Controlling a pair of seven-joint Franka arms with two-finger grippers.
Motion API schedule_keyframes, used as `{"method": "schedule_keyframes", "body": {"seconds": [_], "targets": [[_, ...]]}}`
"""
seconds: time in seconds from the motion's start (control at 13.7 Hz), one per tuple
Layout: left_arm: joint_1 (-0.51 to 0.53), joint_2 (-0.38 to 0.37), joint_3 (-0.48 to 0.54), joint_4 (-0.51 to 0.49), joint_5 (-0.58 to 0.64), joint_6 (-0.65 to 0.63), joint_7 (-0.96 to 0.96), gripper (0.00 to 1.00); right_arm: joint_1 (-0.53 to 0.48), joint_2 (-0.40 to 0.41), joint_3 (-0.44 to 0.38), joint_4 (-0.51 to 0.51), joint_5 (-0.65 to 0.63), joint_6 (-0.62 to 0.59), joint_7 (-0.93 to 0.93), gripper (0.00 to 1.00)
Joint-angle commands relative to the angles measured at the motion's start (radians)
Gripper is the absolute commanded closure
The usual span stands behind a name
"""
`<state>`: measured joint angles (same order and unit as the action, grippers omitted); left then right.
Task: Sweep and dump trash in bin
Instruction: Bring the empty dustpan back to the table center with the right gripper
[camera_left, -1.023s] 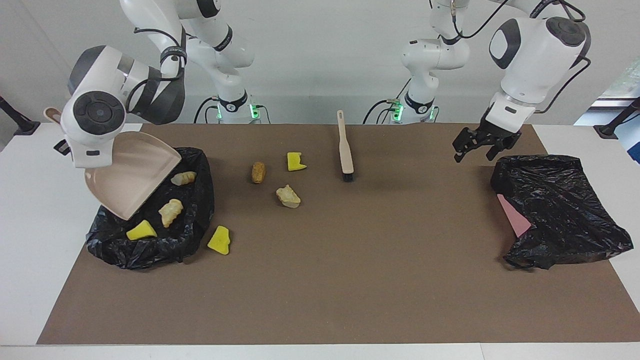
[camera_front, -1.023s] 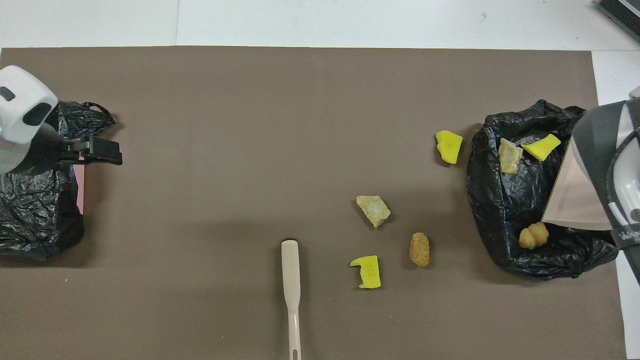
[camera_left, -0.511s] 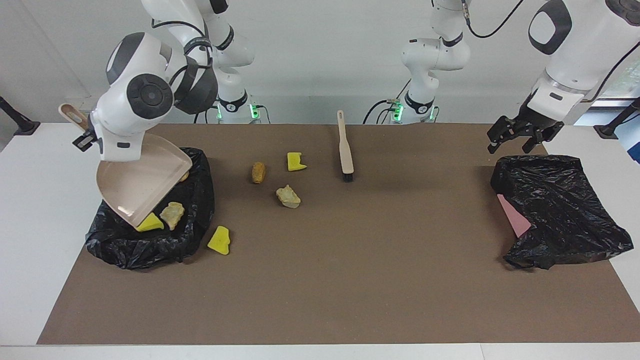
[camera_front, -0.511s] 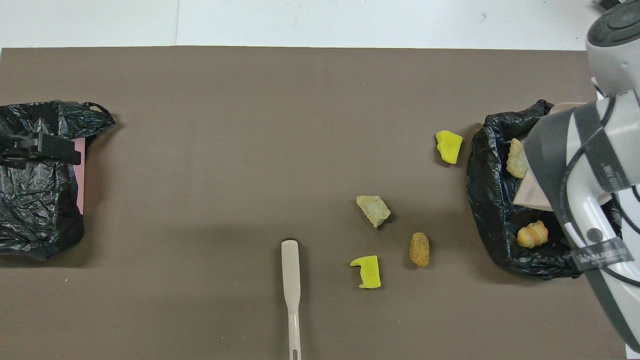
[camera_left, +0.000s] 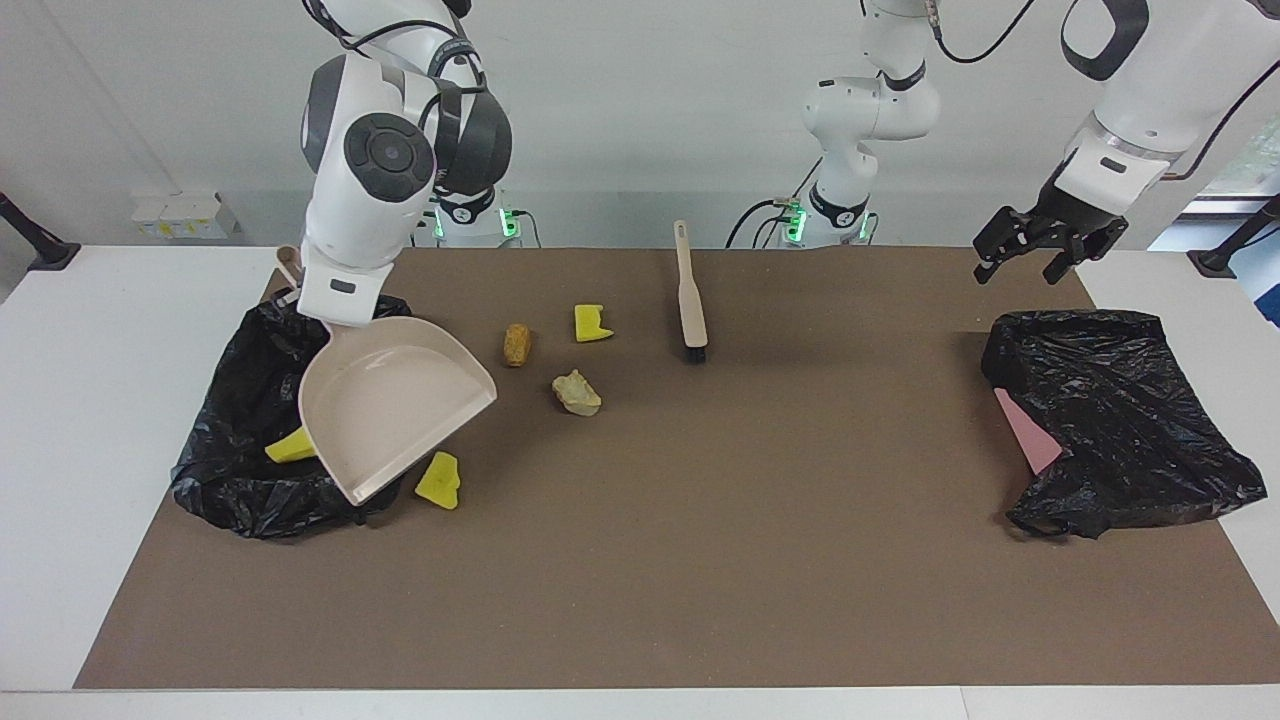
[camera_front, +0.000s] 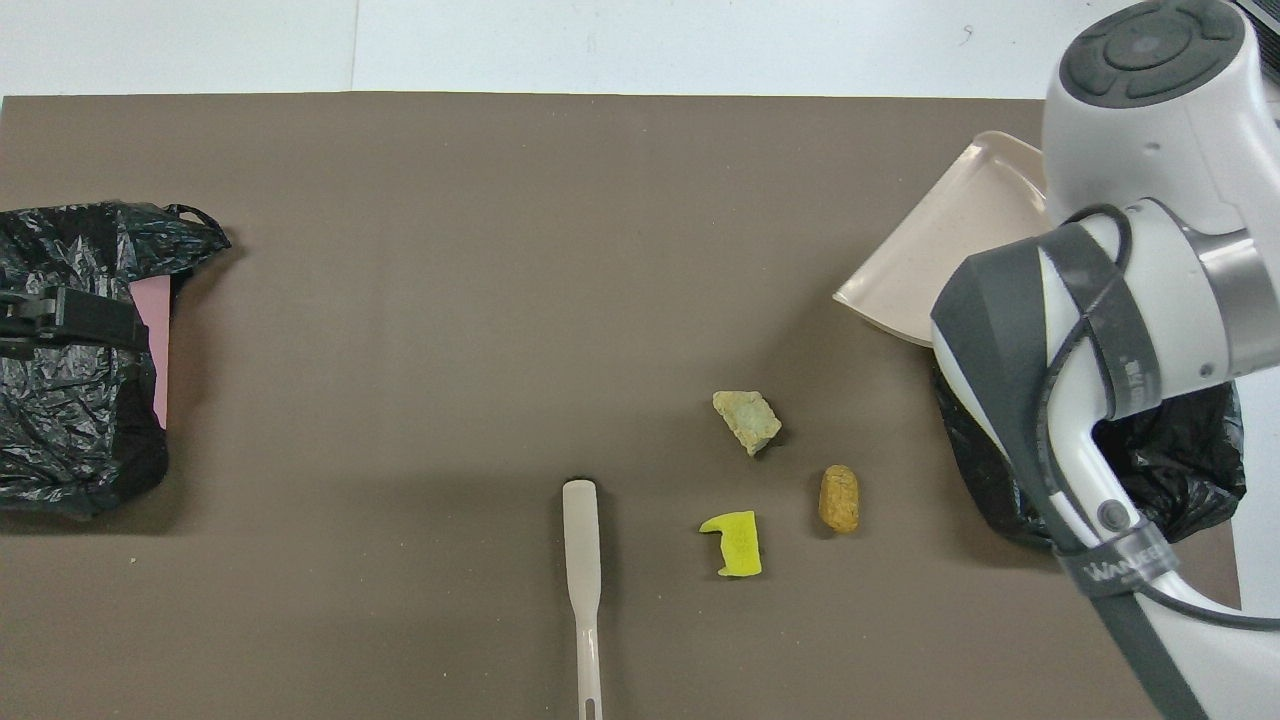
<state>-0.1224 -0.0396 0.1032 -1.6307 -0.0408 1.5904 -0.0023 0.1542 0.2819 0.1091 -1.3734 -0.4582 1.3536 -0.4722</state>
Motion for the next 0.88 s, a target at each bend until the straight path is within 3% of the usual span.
{"method": "schedule_keyframes", "body": {"seconds": [0.0,0.58,0.8], "targets": [[0.004,-0.038,-0.016,-0.040,0.045,-0.010,0.019,0.00,0.045,0.025,0.001,0.002,0.096,0.068,0.215,1.00],[-0.003,-0.037,-0.019,-0.034,0.047,-0.024,0.028,0.00,0.172,0.140,0.003,0.043,0.298,0.283,0.758,1.00],[-0.011,-0.039,-0.019,-0.041,0.044,-0.020,0.030,0.00,0.240,0.221,0.004,0.092,0.340,0.350,0.956,1.00]]}}
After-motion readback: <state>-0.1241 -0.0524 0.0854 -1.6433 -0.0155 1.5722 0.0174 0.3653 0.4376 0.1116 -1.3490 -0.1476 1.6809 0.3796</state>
